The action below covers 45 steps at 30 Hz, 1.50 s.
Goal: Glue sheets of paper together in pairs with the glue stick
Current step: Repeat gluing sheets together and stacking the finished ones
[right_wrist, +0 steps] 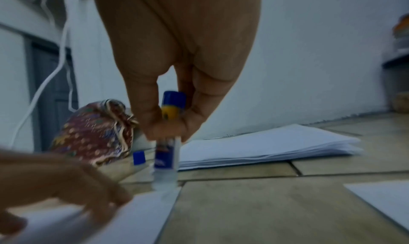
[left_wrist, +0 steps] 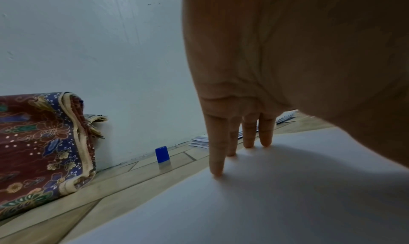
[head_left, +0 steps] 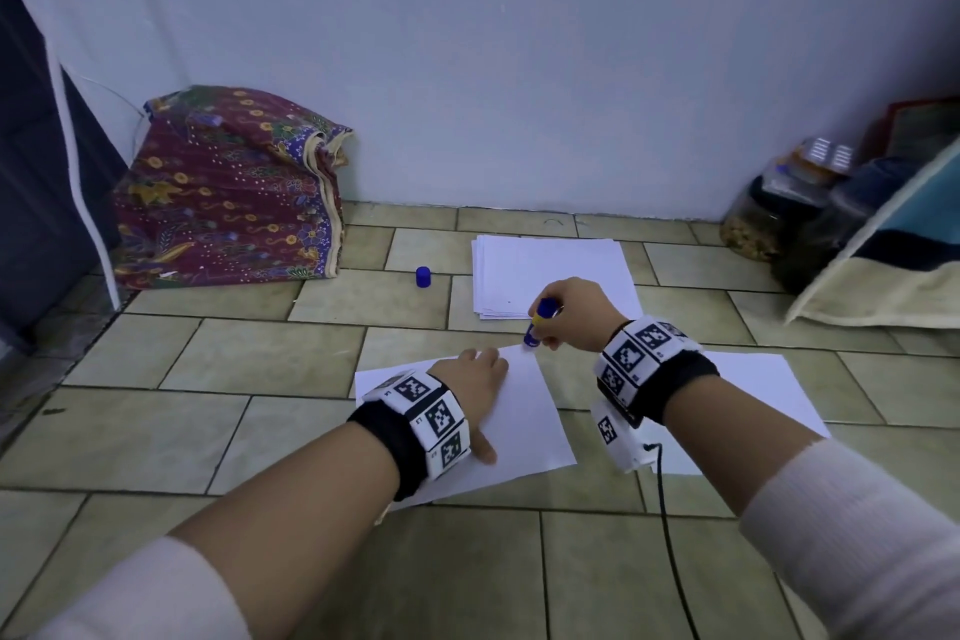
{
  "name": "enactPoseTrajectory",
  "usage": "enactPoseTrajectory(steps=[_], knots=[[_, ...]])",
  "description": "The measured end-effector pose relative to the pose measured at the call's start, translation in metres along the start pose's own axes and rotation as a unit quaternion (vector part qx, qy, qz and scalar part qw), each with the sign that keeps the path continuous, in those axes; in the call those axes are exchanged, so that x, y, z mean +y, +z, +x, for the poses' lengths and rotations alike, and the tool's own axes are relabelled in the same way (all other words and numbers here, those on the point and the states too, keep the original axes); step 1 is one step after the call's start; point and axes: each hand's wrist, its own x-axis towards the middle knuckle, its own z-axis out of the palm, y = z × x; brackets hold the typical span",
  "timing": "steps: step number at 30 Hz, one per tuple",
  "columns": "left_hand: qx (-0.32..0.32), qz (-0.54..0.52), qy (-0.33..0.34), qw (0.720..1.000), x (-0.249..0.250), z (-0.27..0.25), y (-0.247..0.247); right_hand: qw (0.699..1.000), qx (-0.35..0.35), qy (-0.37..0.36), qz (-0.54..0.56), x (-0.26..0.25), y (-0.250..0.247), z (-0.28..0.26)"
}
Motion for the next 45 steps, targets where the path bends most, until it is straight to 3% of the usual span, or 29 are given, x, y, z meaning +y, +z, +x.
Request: enactPoseTrajectory(steps=[6, 16, 30, 36, 45], knots=[[0.001, -0.015, -0.007, 1.000, -0.001, 0.004, 0.003, 0.995, 0.010, -0.054, -0.084, -0.003, 0.015, -0.001], [0.002, -0.010, -0.010, 1.000, -0.002, 0.001, 0.001, 0.981, -0.037, -0.066, -0.180, -0.012, 0.011, -0.009], [0.009, -0.003, -0.018, 1.000, -0.001, 0.001, 0.002, 0.978, -0.076, -0.076, -0.180, 0.001, 0.011, -0.054], [-0.019, 0.002, 0.002, 1.000, 0.002, 0.002, 0.004, 0.974, -0.089, -0.097, -0.184, 0.011, 0.015, -0.076], [-0.009, 0.066, 0.002, 0.998, -0.005, -0.003, 0.002, 0.968, -0.122, -0.111, -0.190, 0.013, 0.010, -0.089]])
